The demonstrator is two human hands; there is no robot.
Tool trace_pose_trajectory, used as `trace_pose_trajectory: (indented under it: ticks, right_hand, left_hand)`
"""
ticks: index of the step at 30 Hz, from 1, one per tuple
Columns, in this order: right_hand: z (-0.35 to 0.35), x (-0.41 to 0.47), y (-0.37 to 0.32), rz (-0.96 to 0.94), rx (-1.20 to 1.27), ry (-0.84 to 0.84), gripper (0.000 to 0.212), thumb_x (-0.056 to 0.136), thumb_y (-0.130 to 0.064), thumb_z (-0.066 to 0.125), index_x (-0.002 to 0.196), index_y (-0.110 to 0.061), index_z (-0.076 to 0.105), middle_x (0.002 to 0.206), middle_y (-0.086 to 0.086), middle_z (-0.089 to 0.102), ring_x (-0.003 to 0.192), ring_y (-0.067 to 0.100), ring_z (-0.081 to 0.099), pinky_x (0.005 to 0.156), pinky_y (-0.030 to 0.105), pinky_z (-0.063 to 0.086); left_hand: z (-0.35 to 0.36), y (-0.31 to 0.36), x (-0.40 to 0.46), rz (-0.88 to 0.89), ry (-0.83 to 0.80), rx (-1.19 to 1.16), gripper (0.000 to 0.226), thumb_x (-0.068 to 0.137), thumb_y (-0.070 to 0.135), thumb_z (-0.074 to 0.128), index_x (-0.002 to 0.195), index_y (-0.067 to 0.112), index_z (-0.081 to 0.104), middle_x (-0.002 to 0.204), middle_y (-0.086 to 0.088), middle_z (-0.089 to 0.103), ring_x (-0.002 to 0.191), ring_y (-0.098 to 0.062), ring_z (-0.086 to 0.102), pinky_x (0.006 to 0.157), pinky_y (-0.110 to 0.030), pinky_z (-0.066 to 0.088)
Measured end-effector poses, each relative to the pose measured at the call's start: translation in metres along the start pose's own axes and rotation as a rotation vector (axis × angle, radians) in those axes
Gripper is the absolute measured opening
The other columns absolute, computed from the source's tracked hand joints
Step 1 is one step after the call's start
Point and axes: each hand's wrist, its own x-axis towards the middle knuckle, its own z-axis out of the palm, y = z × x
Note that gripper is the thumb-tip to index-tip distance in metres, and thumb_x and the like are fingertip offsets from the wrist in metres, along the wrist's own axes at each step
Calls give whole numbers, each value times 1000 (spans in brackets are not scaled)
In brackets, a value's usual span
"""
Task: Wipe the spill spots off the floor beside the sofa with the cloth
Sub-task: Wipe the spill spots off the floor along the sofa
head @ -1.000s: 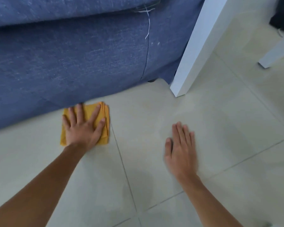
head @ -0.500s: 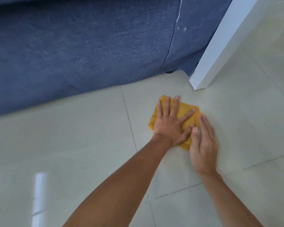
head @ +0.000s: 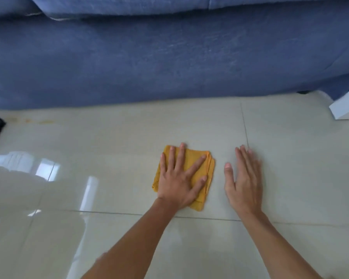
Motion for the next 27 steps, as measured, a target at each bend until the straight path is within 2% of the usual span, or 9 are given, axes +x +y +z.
trace_pose_trajectory:
  ticks: [6, 11, 14, 17, 20, 23, 27]
  right_hand:
    - [39, -20, -59, -112, 19, -89, 56, 95, -34, 44, 139, 1, 49, 149, 16, 47, 143, 29, 38, 117, 51, 29]
    - [53, -23, -65, -157, -41, -144, 58, 96, -37, 41, 140, 0, 49, 150, 15, 46, 143, 28, 37, 118, 52, 25]
    - [56, -23, -64, -165, -58, -141, 59, 96, -37, 41, 140, 1, 48, 150, 16, 46, 143, 28, 38, 119, 51, 24]
    - [58, -23, -65, -146, -40, -136, 58, 96, -37, 41, 140, 1, 47, 150, 15, 45, 144, 27, 37, 120, 50, 23]
    - [52, -21, -58, -116, 0, -114, 56, 97, -33, 41, 140, 1, 47, 150, 15, 46, 144, 27, 36, 120, 49, 24]
    - [31, -17, -30, -90, -51, -84, 54, 97, -31, 41, 139, 2, 48, 148, 16, 48, 143, 28, 38, 121, 47, 22]
    - [-15, -6, 49, 40, -185, -25, 55, 97, -31, 35, 138, 2, 49, 147, 18, 49, 142, 31, 39, 120, 51, 21]
  left_hand:
    - [-10, -128, -40, -227, 16, 46, 63, 89, 69, 22, 149, 56, 8, 166, -8, 7, 151, -40, 8, 119, -59, 12]
    - [-20, -228, -46, -436, 50, 58, 63, 87, 70, 16, 148, 58, 6, 166, -9, 9, 150, -41, 11, 120, -59, 10]
    - [-21, -255, -42, -482, 58, 62, 64, 86, 70, 13, 149, 57, 5, 166, -11, 9, 149, -43, 11, 119, -61, 10]
    - [-20, -249, -42, -490, 26, 56, 64, 87, 70, 10, 149, 56, 2, 166, -11, 4, 150, -43, 6, 119, -61, 7]
    - [-17, -215, -40, -474, 16, 44, 66, 86, 71, 10, 150, 55, 2, 167, -9, 2, 150, -42, 3, 119, -62, 6]
    - [-8, -148, -31, -387, 26, 28, 65, 88, 70, 15, 151, 53, 6, 167, -10, 3, 151, -43, 3, 119, -62, 6]
    - [4, -34, -11, -206, 43, -26, 64, 90, 68, 23, 151, 52, 10, 166, -12, 5, 150, -44, 2, 118, -64, 4]
